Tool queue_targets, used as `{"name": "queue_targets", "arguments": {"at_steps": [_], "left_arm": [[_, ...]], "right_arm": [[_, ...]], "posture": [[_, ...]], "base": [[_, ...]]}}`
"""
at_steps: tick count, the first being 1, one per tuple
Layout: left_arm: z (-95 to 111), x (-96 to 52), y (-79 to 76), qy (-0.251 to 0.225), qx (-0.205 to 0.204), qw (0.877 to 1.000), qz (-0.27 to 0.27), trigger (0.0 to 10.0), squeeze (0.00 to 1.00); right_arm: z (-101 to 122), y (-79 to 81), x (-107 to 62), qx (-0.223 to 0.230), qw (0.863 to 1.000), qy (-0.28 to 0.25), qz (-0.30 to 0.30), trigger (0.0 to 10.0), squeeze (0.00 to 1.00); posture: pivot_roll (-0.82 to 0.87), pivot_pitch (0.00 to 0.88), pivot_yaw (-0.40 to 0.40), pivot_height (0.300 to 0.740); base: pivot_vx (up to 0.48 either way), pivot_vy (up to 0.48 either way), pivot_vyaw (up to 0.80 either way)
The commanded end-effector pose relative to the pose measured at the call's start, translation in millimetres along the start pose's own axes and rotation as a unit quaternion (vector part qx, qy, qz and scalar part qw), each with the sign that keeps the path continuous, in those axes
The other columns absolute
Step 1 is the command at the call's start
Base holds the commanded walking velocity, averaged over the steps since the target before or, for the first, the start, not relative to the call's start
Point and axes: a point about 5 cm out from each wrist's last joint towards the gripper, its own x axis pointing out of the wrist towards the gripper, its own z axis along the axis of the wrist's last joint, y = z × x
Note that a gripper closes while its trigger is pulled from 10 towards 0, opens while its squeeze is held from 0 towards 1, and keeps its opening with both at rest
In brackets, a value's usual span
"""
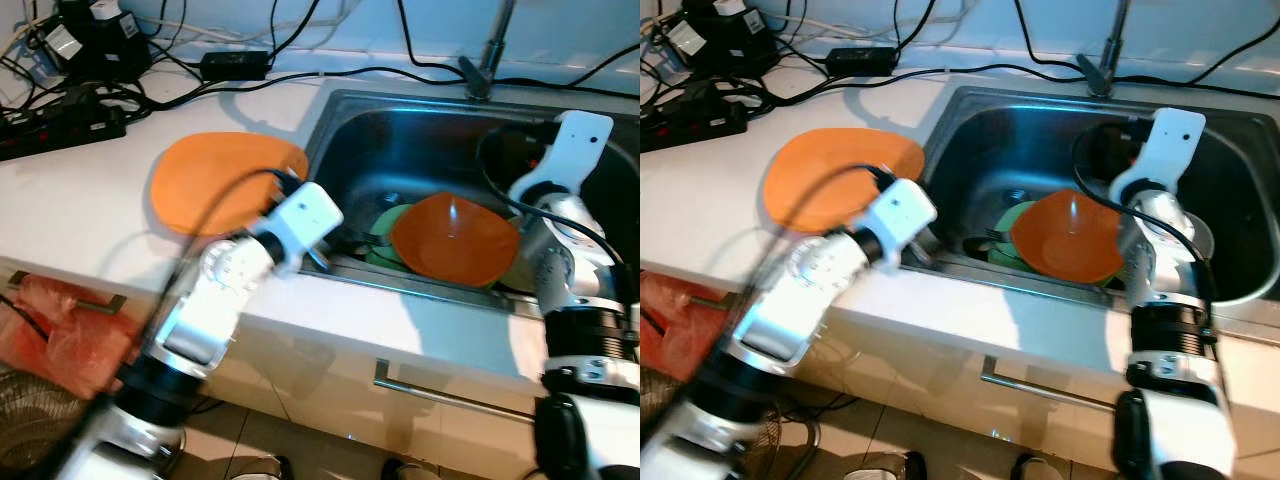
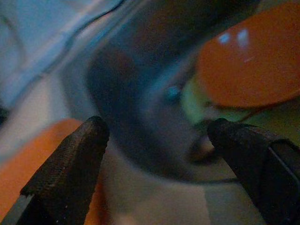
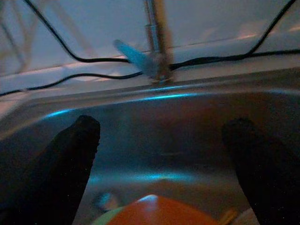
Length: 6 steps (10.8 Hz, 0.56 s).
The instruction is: Kitchen organization
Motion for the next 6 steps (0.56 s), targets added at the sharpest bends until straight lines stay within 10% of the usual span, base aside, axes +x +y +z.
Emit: {"name": "queue_targets", "arguments": {"at_steps": [1, 2, 3, 6], "left_arm": [[-3, -1.2, 6.6, 0.007, 0.038, 0.999, 0.016, 10.0, 1.00], [-3, -4.2, 10.7, 0.011, 0.089, 0.996, 0.017, 10.0, 1.00], [0, -8.2, 15.3, 0.013, 0.151, 0.988, 0.008, 10.0, 1.00], [-7, -14.7, 21.6, 0.027, 0.191, 0.981, 0.014, 10.0, 1.00]], "right_arm": [[7, 4.0, 0.4, 0.012, 1.000, -0.007, 0.013, 10.0, 1.00], [6, 4.2, 0.7, 0.012, 1.000, -0.006, 0.014, 10.0, 0.20], [5, 3.3, 1.2, 0.014, 1.000, -0.003, 0.013, 10.0, 0.00], [3, 5.5, 2.5, 0.018, 1.000, 0.004, 0.017, 10.0, 0.00]], "posture": [[0.09, 0.108, 0.082, 0.740], [0.09, 0.108, 0.080, 0.740], [0.09, 0.107, 0.078, 0.740], [0.10, 0.105, 0.072, 0.740]], "base": [[0.000, 0.000, 0.00], [0.000, 0.000, 0.00], [0.000, 0.000, 0.00], [0.000, 0.000, 0.00]]}}
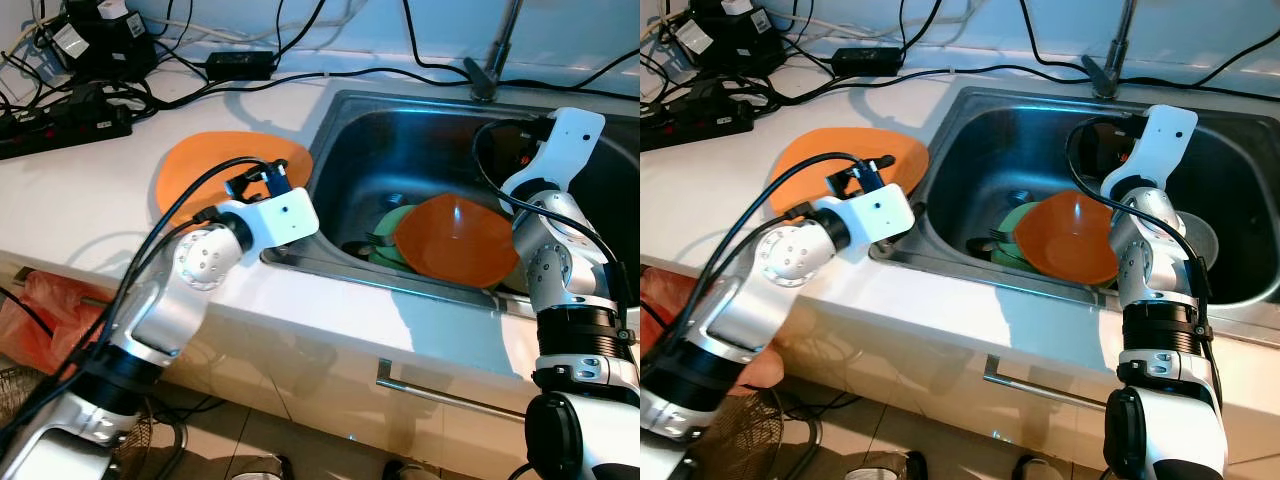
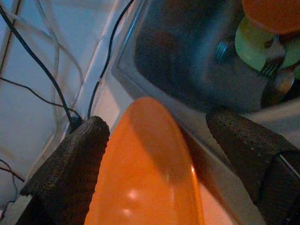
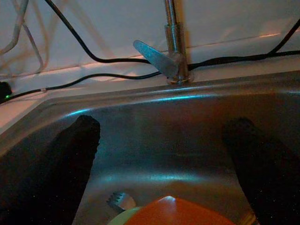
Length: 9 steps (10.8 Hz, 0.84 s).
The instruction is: Kitchen organization
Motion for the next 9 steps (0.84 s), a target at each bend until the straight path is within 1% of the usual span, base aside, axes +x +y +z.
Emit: {"name": "queue_targets", "arguments": {"at_steps": [1, 2, 3, 4, 7, 8, 9], "left_arm": [[-9, -3.4, -8.2, 0.016, 0.012, 1.000, -0.018, 10.0, 1.00], [-21, -7.2, -14.7, 0.037, 0.011, 0.999, -0.033, 10.0, 0.00], [-29, -9.0, -14.8, 0.049, 0.014, 0.998, -0.021, 10.0, 0.00], [-33, -10.1, -12.3, 0.057, 0.008, 0.998, -0.005, 10.0, 0.00], [-41, -11.7, -10.4, 0.081, 0.013, 0.997, 0.001, 10.0, 0.00], [-47, -12.0, -8.9, 0.096, 0.009, 0.995, 0.007, 10.0, 0.00], [-50, -13.1, -4.2, 0.107, -0.006, 0.994, 0.023, 10.0, 0.00]], "right_arm": [[1, 2.8, 1.8, 0.014, 1.000, 0.004, 0.006, 10.0, 0.00], [0, 2.7, 1.9, 0.014, 1.000, 0.006, 0.006, 10.0, 0.00], [0, 3.4, 2.5, 0.014, 1.000, 0.007, 0.007, 10.0, 0.00], [1, 4.4, 3.1, 0.015, 1.000, 0.007, 0.009, 10.0, 0.00], [-1, 2.8, 1.8, 0.013, 1.000, 0.011, 0.008, 10.0, 0.00], [-1, 1.3, 1.1, 0.014, 1.000, 0.012, 0.005, 10.0, 0.00], [-1, -0.1, 0.7, 0.014, 1.000, 0.013, 0.003, 10.0, 0.00]], "posture": [[0.10, 0.104, 0.070, 0.740], [0.11, 0.100, 0.067, 0.740], [0.11, 0.099, 0.066, 0.740], [0.11, 0.100, 0.063, 0.740], [0.10, 0.102, 0.064, 0.740], [0.10, 0.104, 0.064, 0.740], [0.10, 0.105, 0.062, 0.740]], "base": [[0.000, 0.000, 0.00], [0.000, 0.000, 0.00], [0.000, 0.000, 0.00], [0.000, 0.000, 0.00], [0.000, 0.000, 0.00], [0.000, 0.000, 0.00], [0.000, 0.000, 0.00]]}}
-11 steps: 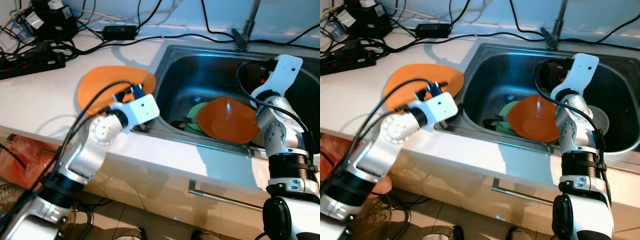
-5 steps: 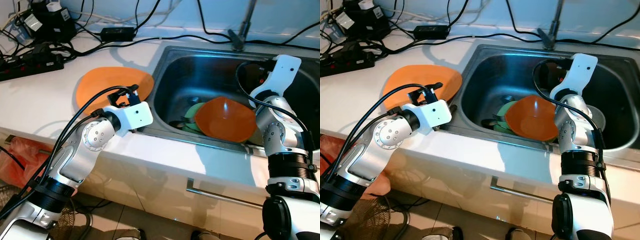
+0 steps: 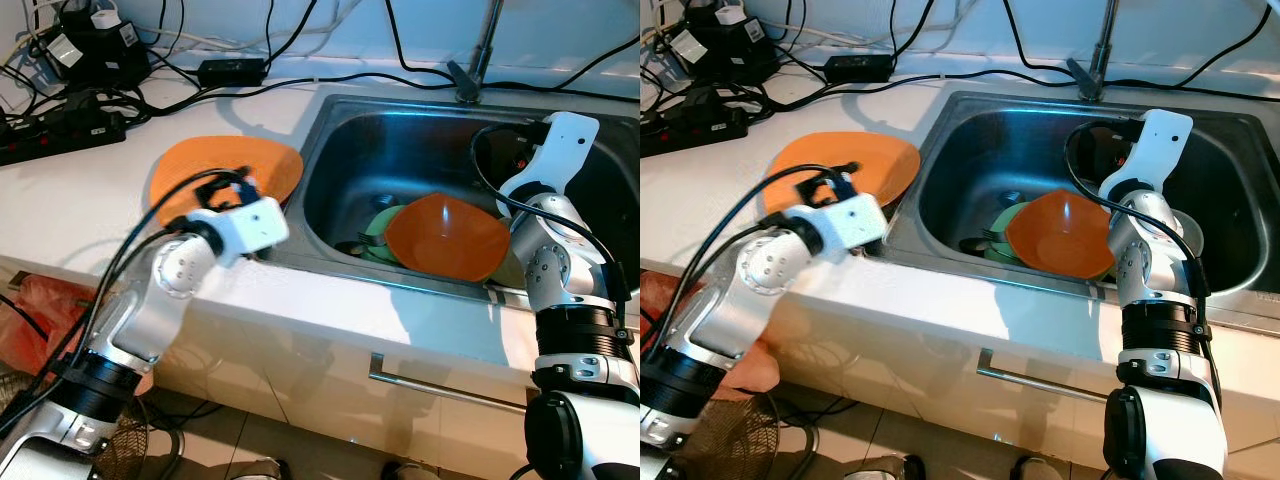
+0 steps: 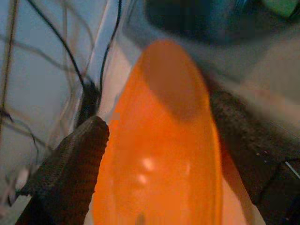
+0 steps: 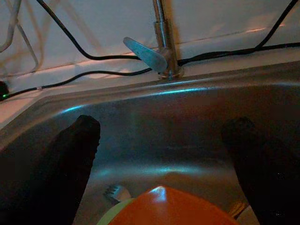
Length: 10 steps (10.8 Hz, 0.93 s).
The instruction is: Kitchen organization
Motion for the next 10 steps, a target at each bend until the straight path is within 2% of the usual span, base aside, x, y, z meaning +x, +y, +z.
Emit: {"name": "queue_targets", "arguments": {"at_steps": [1, 4, 5, 10], "left_arm": [[-15, -2.7, -1.8, 0.039, -0.017, 0.999, 0.003, 10.0, 0.00], [-32, -4.7, -4.2, 0.066, -0.022, 0.998, 0.002, 10.0, 0.00], [-38, -2.6, -5.9, 0.072, -0.022, 0.997, -0.008, 0.0, 0.00], [-45, 4.6, -13.0, 0.068, -0.013, 0.997, -0.044, 0.0, 0.00]], "right_arm": [[4, 0.4, 0.0, 0.009, 1.000, -0.002, 0.002, 10.0, 0.00], [3, 1.5, 0.0, 0.015, 1.000, 0.001, 0.002, 10.0, 0.00], [2, 1.1, -0.4, 0.021, 1.000, 0.003, 0.001, 10.0, 0.00], [3, -2.7, -1.1, 0.029, 1.000, 0.006, -0.005, 10.0, 0.00]], "posture": [[0.10, 0.107, 0.062, 0.740], [0.10, 0.112, 0.061, 0.740], [0.10, 0.112, 0.062, 0.740], [0.09, 0.117, 0.065, 0.740]], "base": [[0.000, 0.000, 0.00], [0.000, 0.000, 0.00], [0.000, 0.000, 0.00], [0.000, 0.000, 0.00]]}}
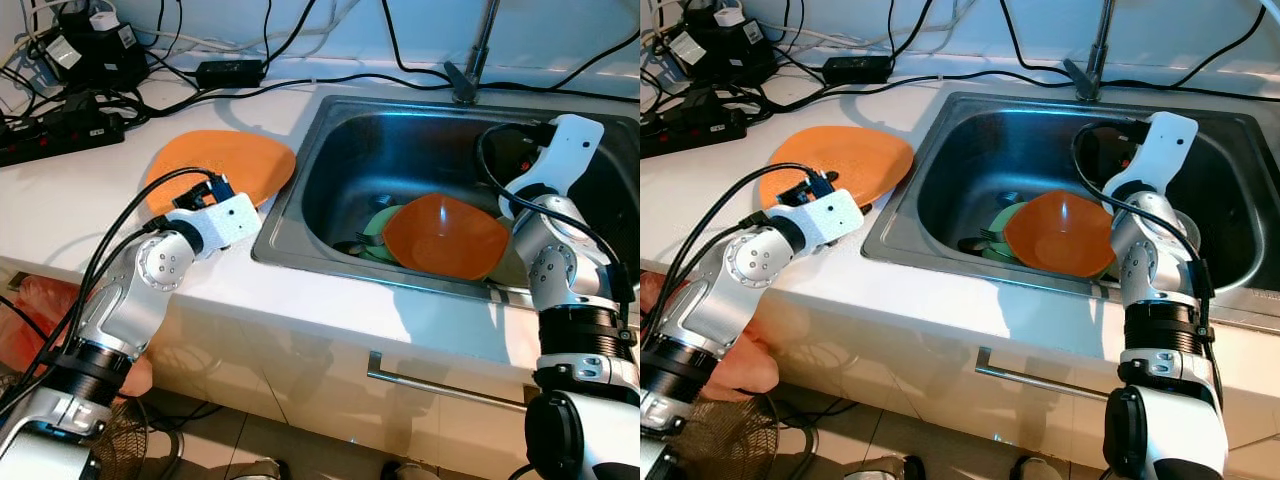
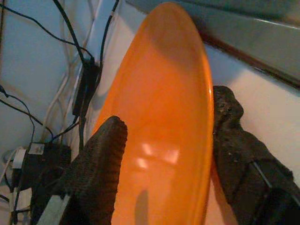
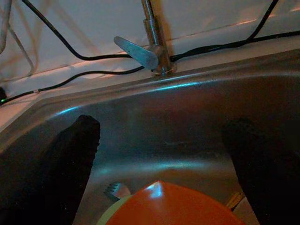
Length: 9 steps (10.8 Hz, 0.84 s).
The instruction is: Kitchen organization
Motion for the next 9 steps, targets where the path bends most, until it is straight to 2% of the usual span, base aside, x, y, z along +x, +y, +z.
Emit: {"name": "queue_targets", "arguments": {"at_steps": [1, 9], "left_arm": [[-16.7, -0.6, -18.3, 0.036, -0.001, 0.998, -0.046, 0.0, 0.00], [-20.3, 2.4, -23.3, 0.026, 0.012, 0.998, -0.049, 0.0, 0.00]], "right_arm": [[3.0, 1.5, -0.8, 0.009, 1.000, -0.002, 0.002, 10.0, 0.00], [0.1, -0.5, -2.1, 0.021, 1.000, 0.006, -0.001, 10.0, 0.00]], "posture": [[0.09, 0.116, 0.066, 0.740], [0.08, 0.121, 0.068, 0.740]], "base": [[0.000, 0.000, 0.00], [0.000, 0.000, 0.00]]}}
